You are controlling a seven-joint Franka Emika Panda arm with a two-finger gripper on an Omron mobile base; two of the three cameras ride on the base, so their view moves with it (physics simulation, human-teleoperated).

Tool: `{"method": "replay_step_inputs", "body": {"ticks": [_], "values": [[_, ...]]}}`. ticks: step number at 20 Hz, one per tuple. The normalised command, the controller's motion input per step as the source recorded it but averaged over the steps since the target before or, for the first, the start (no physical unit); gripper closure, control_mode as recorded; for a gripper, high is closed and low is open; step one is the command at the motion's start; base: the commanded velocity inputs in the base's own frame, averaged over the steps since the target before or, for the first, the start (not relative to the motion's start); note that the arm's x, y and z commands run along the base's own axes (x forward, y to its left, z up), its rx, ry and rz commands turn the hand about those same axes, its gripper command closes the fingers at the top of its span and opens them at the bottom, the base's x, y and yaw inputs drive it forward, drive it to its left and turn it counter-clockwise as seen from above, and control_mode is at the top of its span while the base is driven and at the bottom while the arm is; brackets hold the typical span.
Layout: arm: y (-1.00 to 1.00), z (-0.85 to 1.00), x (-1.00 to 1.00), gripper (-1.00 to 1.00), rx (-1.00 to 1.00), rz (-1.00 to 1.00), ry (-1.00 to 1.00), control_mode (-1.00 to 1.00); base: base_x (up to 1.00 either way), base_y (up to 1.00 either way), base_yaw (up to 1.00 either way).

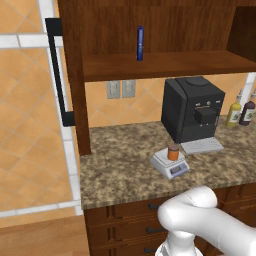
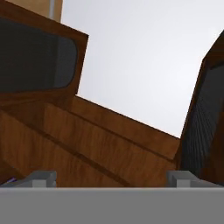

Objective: Pick the jam and place it on the digital scale for weighing, and close the cabinet.

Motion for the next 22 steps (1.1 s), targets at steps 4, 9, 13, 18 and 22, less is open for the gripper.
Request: {"method": "replay_step_inputs", "body": {"ticks": [4, 9, 13, 18, 22], "values": [[-0.62, -0.11, 0.01, -1.00, 0.08, -0.06, 0.00, -1.00, 0.00, 0.00, 0.00], [-0.63, 0.00, 0.08, -1.00, 0.08, -0.03, 0.00, -1.00, 0.00, 0.00, 0.00], [-0.68, 0.00, 0.07, -1.00, 0.07, -0.01, 0.00, -1.00, 0.00, 0.00, 0.00], [-0.61, 0.00, 0.07, -1.00, 0.04, -0.02, 0.00, -1.00, 0.00, 0.00, 0.00], [-0.36, 0.11, 0.16, -1.00, 0.00, -0.05, -0.03, -1.00, 0.00, 0.00, 0.00]]}}
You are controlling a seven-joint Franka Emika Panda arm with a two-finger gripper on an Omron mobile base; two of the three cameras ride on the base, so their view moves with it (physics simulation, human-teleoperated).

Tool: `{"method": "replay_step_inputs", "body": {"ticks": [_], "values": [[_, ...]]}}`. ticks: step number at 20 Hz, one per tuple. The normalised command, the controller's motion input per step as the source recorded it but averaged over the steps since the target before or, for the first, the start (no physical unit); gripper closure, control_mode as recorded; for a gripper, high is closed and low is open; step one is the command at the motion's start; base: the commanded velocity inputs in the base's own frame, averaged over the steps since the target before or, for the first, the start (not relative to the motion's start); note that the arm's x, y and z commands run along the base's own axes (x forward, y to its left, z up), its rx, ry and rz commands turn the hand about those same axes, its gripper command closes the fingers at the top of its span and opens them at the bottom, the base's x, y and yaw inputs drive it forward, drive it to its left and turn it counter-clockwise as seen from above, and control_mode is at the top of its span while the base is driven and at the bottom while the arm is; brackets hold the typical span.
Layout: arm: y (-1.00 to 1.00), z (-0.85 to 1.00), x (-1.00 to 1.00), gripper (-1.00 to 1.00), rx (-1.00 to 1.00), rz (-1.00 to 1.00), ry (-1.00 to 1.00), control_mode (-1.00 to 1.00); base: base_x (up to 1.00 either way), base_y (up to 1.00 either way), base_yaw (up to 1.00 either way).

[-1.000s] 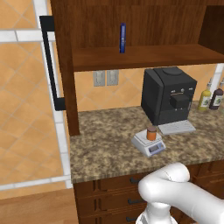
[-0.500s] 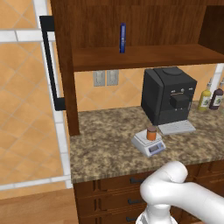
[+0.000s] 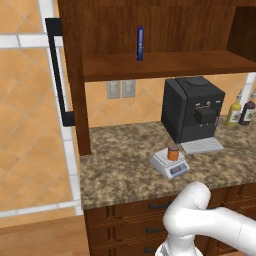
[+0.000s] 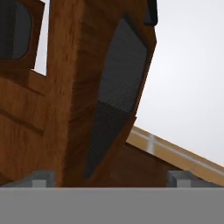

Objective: Pick the jam and place it on the digital scale for weighing, and close the cabinet.

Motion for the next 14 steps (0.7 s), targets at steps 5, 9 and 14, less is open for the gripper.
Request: {"method": "replay_step_inputs", "body": {"ticks": [5, 9, 14], "values": [[-0.18, 0.22, 0.01, -1.00, 0.00, -0.01, -0.09, -1.00, 0.00, 0.00, 0.00], [-0.06, 0.08, 0.00, -1.00, -0.01, 0.00, -0.16, -1.00, 0.00, 0.00, 0.00], [0.25, 0.40, -0.19, -1.00, -0.08, 0.00, -0.20, -1.00, 0.00, 0.00, 0.00]]}}
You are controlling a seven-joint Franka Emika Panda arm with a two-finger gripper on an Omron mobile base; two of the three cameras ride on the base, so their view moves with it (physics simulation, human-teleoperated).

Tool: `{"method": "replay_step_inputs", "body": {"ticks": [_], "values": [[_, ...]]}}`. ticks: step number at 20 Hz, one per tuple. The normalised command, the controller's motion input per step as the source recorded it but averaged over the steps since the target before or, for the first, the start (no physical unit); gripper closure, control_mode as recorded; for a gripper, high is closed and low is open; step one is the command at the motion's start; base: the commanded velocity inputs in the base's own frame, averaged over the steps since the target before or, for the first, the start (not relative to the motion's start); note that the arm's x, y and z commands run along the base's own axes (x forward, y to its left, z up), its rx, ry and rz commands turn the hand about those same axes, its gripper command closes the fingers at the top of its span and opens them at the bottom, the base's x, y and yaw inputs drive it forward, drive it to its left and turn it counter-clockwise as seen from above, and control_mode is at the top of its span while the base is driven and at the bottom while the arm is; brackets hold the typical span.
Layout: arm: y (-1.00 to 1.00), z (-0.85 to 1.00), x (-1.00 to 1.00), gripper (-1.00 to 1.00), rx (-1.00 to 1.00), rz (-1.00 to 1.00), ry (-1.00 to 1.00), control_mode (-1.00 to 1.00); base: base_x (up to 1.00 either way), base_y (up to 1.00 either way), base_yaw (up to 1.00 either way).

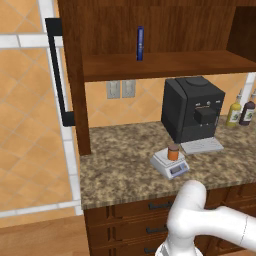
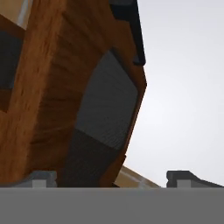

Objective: Pick the jam and place it on the digital scale for weighing, and close the cabinet.

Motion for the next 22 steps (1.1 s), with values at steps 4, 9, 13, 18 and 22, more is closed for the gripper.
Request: {"method": "replay_step_inputs", "body": {"ticks": [4, 9, 13, 18, 22], "values": [[0.76, 0.52, -0.42, -1.00, -0.19, 0.00, -0.09, -1.00, 0.00, 0.00, 0.00], [1.00, 0.44, -0.62, -1.00, -0.35, 0.00, 0.00, -1.00, 0.00, 0.00, 0.00], [1.00, 0.35, -0.26, -1.00, -0.41, -0.02, 0.10, -1.00, 0.00, 0.00, 0.00], [1.00, 0.10, 0.06, -1.00, -0.45, -0.11, 0.18, -1.00, 0.00, 0.00, 0.00], [1.00, -0.03, 0.59, -1.00, -0.35, -0.26, 0.11, -1.00, 0.00, 0.00, 0.00]]}}
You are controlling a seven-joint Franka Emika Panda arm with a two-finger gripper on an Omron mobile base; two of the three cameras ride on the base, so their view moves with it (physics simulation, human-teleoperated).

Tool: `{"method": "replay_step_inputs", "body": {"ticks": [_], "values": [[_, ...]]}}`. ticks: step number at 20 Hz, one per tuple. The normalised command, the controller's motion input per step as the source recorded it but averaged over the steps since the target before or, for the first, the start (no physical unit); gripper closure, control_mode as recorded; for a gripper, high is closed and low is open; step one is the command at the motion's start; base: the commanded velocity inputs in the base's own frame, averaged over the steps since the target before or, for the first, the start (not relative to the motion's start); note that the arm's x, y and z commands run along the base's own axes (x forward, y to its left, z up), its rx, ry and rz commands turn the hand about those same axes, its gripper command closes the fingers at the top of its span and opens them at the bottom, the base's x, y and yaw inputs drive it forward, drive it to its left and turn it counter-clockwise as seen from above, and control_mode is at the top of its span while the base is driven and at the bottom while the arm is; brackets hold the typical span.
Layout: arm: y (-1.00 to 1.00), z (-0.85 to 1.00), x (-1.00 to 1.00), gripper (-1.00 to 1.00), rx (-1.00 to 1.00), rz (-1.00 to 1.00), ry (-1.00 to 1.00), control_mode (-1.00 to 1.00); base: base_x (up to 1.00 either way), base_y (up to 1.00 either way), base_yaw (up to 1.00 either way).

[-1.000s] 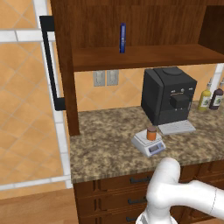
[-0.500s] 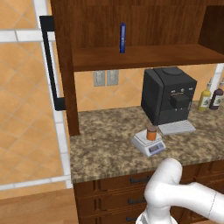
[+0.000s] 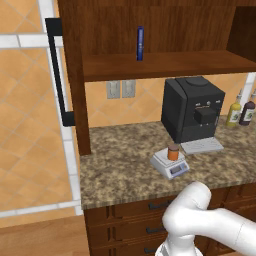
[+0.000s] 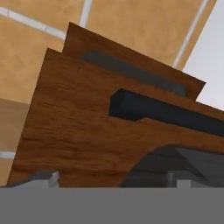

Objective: Pick the jam and place it on the digital scale for weighing, and close the cabinet.

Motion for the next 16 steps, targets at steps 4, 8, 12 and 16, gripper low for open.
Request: {"method": "replay_step_inputs", "body": {"ticks": [4, 8, 12, 16], "values": [[0.74, 0.02, 1.00, -1.00, -0.21, -0.36, 0.00, -1.00, 0.00, 0.00, 0.00], [0.65, 0.09, 1.00, -1.00, -0.18, -0.39, 0.00, -1.00, 0.00, 0.00, 0.00], [0.49, 0.10, 1.00, -1.00, -0.19, -0.45, 0.05, -1.00, 0.00, 0.00, 0.00], [0.37, 0.06, 1.00, -1.00, -0.15, -0.43, 0.12, -1.00, 0.00, 0.00, 0.00]]}}
